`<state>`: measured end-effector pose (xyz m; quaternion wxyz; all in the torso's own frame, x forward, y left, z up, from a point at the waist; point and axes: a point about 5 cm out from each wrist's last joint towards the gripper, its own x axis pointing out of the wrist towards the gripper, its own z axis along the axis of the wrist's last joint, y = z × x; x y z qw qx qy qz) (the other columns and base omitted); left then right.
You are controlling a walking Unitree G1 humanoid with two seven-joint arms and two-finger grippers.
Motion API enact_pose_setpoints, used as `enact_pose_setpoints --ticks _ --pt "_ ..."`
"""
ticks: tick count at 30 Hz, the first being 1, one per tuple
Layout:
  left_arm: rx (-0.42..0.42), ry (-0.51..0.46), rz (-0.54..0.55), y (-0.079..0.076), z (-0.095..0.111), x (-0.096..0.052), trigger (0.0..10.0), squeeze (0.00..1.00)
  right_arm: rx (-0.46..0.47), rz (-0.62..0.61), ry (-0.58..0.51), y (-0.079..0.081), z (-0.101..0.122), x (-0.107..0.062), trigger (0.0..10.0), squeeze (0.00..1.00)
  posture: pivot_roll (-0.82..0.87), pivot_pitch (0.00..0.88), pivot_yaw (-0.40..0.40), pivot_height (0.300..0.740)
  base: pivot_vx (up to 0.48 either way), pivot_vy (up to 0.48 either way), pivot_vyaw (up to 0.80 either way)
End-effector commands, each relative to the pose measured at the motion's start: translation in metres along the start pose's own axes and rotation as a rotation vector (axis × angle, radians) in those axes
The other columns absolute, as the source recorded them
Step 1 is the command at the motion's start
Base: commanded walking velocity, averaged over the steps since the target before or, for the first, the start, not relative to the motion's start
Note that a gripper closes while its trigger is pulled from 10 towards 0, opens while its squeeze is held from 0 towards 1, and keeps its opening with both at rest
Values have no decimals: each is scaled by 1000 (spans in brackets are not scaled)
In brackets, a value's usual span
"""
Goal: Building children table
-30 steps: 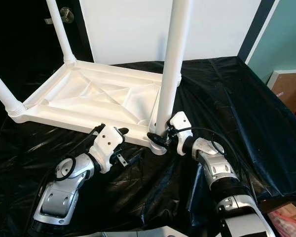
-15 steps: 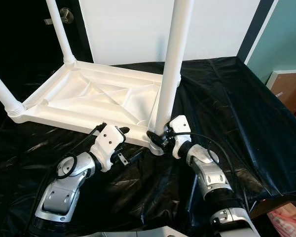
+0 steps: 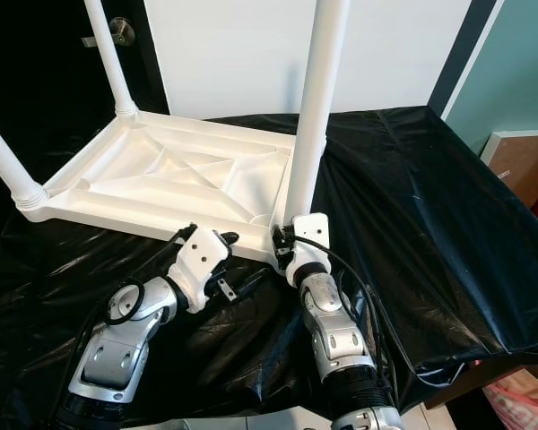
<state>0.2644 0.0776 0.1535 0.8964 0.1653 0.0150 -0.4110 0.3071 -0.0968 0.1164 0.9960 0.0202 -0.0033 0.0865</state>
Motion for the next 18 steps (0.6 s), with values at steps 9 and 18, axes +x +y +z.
enact_pose_setpoints --ticks 9,18 --pt "-1 -4 125 4 -2 0 10000 0 -44 -15 33 -15 -3 -7 10000 0 48 25 -52 740 0 0 0" --pt "1 -5 114 3 -2 -1 10000 0 -61 68 -11 -26 5 -9 10000 1000 44 22 -51 740 0 0 0"
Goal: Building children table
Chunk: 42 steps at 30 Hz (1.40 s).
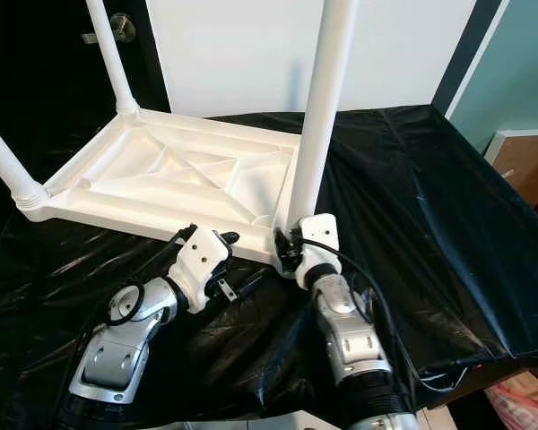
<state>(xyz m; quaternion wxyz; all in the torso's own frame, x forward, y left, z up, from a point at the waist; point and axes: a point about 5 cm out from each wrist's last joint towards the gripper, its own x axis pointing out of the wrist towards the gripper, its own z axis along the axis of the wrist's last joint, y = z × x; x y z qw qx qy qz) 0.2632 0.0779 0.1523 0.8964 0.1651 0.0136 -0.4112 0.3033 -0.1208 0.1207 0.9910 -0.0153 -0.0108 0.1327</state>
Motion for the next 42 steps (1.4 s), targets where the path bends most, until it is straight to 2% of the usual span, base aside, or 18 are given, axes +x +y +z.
enact_pose_setpoints --ticks 1,4,5,6,7,8,10,11,13,20,21,23,24,34,35,38,42 --pt "1 -1 106 3 -1 -1 10000 0 2 33 -15 -8 1 -4 10000 1000 42 20 -51 740 0 0 0" --pt "10 4 86 1 -3 -1 10000 0 -14 152 -21 -21 2 -8 10000 1000 38 10 -51 740 0 0 0" --pt "10 4 86 1 -3 -1 10000 0 -14 152 -21 -21 2 -8 10000 1000 38 10 -51 740 0 0 0" --pt "13 7 80 1 -3 -1 10000 0 -32 224 -25 -27 4 -8 10000 0 38 9 -51 740 0 0 0" --pt "15 8 78 1 -4 -1 10000 0 -32 287 -18 -30 4 -8 10000 0 35 6 -49 740 0 0 0" --pt "15 8 78 1 -4 -1 10000 0 -32 287 -18 -30 4 -8 10000 0 35 6 -49 740 0 0 0" --pt "17 1 69 1 -2 1 10000 0 -60 406 6 -32 3 -3 10000 0 31 0 -43 740 0 0 0" --pt "17 1 69 1 -2 1 10000 0 -60 406 6 -32 3 -3 10000 0 31 0 -43 740 0 0 0" --pt "22 -9 52 -1 0 3 10000 0 -70 486 35 -31 1 4 10000 0 32 0 -42 740 0 0 0" --pt "26 -10 43 -2 1 5 10000 0 -113 523 43 -27 2 21 10000 0 50 0 -48 740 0 0 0" --pt "28 -10 43 -3 1 5 10000 0 -117 536 50 -26 1 23 4627 0 61 0 -55 740 0 0 0" --pt "28 -10 43 -3 1 5 10000 0 -117 536 50 -26 1 23 4627 0 61 0 -55 740 0 0 0" --pt "31 -11 45 -3 2 5 10000 0 -123 545 59 -25 0 25 0 0 68 0 -59 740 0 0 0" --pt "27 -4 68 -4 0 3 10000 0 -100 586 123 -30 -15 19 0 0 72 13 -79 740 0 0 0" --pt "27 -2 71 -3 -1 2 10000 0 -86 568 123 -31 -16 19 10000 0 66 17 -80 740 0 0 0" --pt "25 0 81 0 -2 2 10000 0 -78 529 115 -29 -15 20 10000 0 59 20 -80 740 0 0 0" --pt "20 7 87 1 -4 3 10000 0 -94 409 115 -22 -17 21 10000 0 46 27 -77 740 0 0 0"
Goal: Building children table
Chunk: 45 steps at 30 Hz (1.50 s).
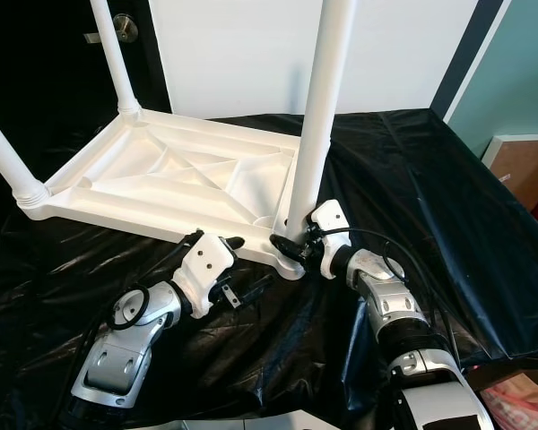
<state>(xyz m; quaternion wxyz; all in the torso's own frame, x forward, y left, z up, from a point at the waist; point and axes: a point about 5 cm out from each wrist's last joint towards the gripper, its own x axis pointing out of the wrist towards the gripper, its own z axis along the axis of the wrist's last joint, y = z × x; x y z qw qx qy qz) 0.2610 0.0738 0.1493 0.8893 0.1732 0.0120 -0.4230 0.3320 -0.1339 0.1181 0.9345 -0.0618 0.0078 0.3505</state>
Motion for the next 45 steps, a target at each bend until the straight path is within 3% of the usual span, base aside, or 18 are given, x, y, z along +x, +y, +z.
enact_pose_setpoints --ticks 1,7,9,11,13,15,17,29,30,32,33,35,40,45 --pt "1 9 113 5 -3 1 10000 0 11 -61 68 3 -13 -3 10000 0 46 27 -77 740 0 0 0" --pt "1 7 108 4 -2 1 10000 0 51 -128 62 9 -14 -1 10000 0 45 33 -79 740 0 0 0" --pt "-1 6 104 4 -1 2 10000 0 123 -345 63 21 -15 3 10000 0 47 37 -79 740 0 0 0" --pt "-1 6 106 4 -1 3 10000 0 160 -478 58 28 -14 4 10000 0 49 37 -78 740 0 0 0" --pt "-1 6 106 4 -1 3 10000 0 160 -478 58 28 -14 4 10000 0 49 37 -78 740 0 0 0" --pt "-2 4 112 6 0 3 10000 0 197 -492 48 43 -13 9 10000 0 44 39 -72 740 0 0 0" --pt "-5 2 112 6 0 4 10000 0 204 -480 37 48 -10 11 10000 0 36 38 -68 740 0 0 0" --pt "-5 -3 100 5 0 6 10000 0 185 -495 43 51 -3 8 10000 0 38 34 -67 740 0 0 0" --pt "-3 -4 95 4 0 5 10000 0 181 -473 30 50 0 7 10000 820 40 35 -65 740 0 0 0" --pt "-3 -4 94 4 0 5 10000 0 180 -465 25 50 1 7 10000 820 40 35 -65 740 0 0 0" --pt "-2 -3 90 4 0 3 10000 0 174 -434 3 46 3 3 10000 1000 40 35 -65 740 0 0 0" --pt "-2 -3 90 4 0 3 10000 0 174 -434 3 46 3 3 10000 1000 40 35 -65 740 0 0 0" --pt "4 4 66 2 -2 -2 10000 0 131 -282 -62 26 10 -17 10000 1000 45 41 -54 740 0 0 0" --pt "6 5 56 2 -2 -3 10000 0 104 -208 -75 17 12 -25 10000 1000 45 42 -46 740 0 0 0"
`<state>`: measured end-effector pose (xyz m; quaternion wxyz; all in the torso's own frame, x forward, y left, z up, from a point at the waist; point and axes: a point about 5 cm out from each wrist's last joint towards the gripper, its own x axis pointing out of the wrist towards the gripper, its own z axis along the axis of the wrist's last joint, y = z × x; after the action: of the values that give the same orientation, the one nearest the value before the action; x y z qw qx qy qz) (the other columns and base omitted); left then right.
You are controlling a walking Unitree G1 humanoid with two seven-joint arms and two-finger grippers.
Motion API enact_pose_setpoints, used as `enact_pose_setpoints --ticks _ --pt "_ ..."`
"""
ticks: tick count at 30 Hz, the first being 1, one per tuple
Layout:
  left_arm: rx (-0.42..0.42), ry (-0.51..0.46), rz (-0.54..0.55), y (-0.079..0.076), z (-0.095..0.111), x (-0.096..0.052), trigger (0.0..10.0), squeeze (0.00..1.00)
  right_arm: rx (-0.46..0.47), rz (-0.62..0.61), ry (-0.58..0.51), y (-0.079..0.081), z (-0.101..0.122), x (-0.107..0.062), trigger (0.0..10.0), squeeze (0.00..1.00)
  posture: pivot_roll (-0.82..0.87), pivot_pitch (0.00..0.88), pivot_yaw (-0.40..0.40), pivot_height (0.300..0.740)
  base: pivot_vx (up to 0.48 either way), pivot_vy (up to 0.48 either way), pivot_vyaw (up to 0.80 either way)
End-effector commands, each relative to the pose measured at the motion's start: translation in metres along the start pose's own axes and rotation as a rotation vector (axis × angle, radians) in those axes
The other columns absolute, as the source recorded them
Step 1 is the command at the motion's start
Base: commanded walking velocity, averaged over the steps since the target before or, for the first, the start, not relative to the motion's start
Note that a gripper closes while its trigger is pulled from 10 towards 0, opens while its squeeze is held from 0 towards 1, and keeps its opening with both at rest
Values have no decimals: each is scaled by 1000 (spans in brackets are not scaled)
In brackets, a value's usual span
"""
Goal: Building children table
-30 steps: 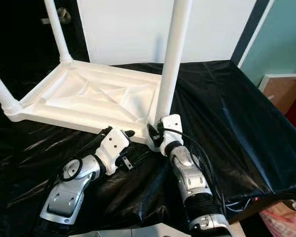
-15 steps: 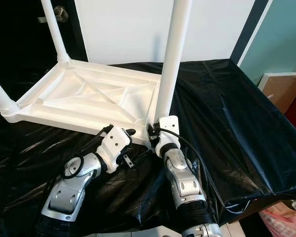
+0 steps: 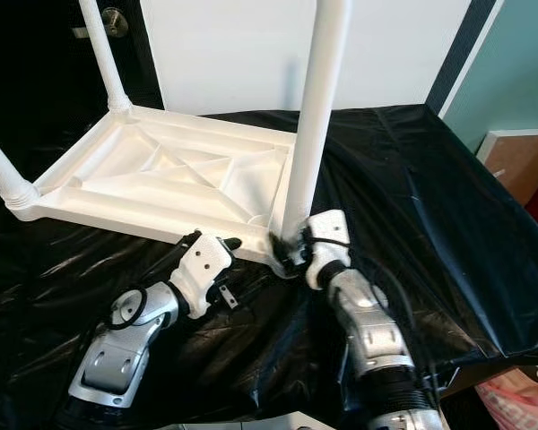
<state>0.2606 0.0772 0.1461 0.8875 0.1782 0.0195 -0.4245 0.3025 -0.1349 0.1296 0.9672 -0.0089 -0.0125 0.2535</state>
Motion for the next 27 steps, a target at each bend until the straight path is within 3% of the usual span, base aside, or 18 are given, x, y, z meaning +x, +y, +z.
enact_pose_setpoints --ticks 1,7,15,16,18,27 --pt "7 -11 40 0 3 -2 10000 0 -20 102 -9 -11 2 -1 10000 0 45 42 -38 740 0 0 0" --pt "7 -8 9 -4 2 -3 10000 0 -62 222 2 -15 6 6 10000 0 49 38 -39 740 0 0 0" --pt "5 -16 -24 -10 4 -2 10000 0 -87 353 57 -6 -2 21 10000 0 69 25 -53 740 0 0 0" --pt "5 -16 -25 -11 4 -2 10000 0 -91 366 67 -6 -5 22 549 0 69 25 -53 740 0 0 0" --pt "6 -15 -23 -11 4 -2 10000 0 -101 368 91 -7 -12 22 0 0 79 19 -61 740 0 0 0" --pt "3 -12 -15 -12 3 -3 10000 0 -103 350 130 -16 -23 18 0 0 76 13 -62 740 0 0 0"
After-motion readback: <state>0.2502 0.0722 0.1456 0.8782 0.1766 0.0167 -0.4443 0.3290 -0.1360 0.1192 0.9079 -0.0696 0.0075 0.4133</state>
